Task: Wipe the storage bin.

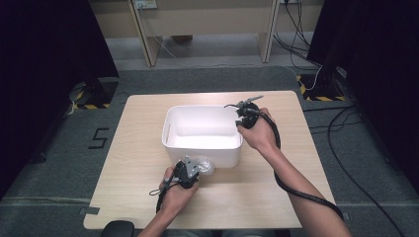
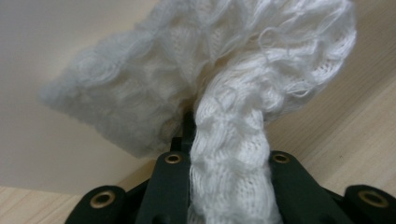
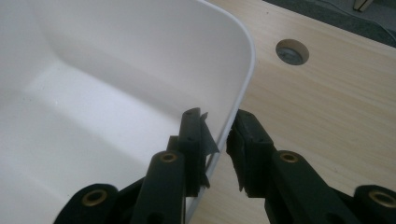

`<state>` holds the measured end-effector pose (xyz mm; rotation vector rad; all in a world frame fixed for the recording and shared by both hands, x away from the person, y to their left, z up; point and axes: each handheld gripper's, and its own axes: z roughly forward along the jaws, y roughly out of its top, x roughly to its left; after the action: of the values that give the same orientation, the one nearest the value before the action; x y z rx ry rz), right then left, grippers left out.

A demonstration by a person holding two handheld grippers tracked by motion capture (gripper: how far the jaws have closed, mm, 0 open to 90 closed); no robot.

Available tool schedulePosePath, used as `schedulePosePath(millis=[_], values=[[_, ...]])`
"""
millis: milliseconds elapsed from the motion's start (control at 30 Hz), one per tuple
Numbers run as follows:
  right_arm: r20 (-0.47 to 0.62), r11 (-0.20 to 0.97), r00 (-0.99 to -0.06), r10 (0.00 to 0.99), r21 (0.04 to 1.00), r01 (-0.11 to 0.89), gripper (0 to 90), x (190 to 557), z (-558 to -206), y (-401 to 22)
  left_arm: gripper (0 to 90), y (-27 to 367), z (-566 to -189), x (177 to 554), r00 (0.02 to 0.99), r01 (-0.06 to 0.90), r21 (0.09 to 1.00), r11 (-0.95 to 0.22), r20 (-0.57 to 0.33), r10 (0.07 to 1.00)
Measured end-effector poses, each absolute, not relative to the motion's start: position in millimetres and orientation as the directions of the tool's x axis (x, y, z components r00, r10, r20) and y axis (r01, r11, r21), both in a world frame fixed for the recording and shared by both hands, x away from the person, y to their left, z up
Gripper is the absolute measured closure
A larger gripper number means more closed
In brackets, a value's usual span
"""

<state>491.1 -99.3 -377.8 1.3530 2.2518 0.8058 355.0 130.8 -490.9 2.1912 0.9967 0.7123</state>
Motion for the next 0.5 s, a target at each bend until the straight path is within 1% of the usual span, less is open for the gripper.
schedulePosePath(millis=[500], values=[[-0.036,0.368,-0.457,0.889,0.651,0.664,74.7,491.1,-377.8,-98.9,77.5,128.4,-492.9,355.6,0.578,0.459,0.710,-0.535,0.220,0.786]])
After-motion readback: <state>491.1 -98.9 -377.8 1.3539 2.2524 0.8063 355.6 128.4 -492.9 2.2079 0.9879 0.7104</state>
